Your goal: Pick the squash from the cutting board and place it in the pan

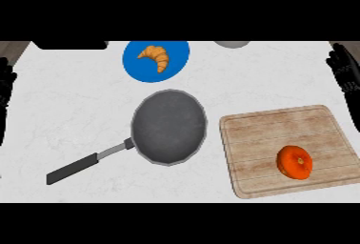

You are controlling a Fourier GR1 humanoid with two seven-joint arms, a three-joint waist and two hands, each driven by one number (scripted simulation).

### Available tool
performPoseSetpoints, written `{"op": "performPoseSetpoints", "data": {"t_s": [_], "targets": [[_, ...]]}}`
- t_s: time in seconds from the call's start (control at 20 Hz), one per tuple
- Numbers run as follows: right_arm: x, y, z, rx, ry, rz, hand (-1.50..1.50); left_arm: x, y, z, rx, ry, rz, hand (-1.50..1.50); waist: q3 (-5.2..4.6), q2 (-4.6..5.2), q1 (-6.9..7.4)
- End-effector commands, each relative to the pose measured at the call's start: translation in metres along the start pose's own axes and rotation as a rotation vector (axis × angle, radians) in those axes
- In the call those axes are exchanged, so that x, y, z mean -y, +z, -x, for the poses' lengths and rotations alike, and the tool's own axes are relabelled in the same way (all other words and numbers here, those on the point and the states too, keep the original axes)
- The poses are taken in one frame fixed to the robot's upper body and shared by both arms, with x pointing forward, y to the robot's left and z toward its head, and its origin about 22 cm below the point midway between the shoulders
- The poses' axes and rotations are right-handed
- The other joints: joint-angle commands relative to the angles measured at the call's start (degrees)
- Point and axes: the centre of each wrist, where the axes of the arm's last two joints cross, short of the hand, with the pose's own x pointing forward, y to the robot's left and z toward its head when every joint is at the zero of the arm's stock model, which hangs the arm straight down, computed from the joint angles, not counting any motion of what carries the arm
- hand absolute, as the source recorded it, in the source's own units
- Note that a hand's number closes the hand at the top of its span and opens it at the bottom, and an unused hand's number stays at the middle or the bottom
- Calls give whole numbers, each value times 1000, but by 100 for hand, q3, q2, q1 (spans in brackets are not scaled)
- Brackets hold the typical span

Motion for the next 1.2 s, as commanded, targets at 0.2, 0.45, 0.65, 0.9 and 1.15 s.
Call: {"op": "performPoseSetpoints", "data": {"t_s": [0.2, 0.45, 0.65, 0.9, 1.15], "targets": [[-5, 7, 15, -221, -379, 337, -150, 41, 50, 36, -265, 23, 157, 0, -76, 34, -125], [27, 90, 76, -696, -210, 714, -150, 53, 78, 52, -400, 69, 183, 0, -87, -11, -499], [49, 128, 42, -842, -40, 549, -150, 60, 93, 52, -404, 65, 197, 0, -102, -20, -346], [52, 124, -5, -848, 199, 312, -150, 68, 86, 39, -387, 58, 214, 0, -94, 17, -204], [71, 111, -41, -871, 198, 73, -150, 79, 84, 30, -372, 78, 219, 0, -85, 31, -159]]}}
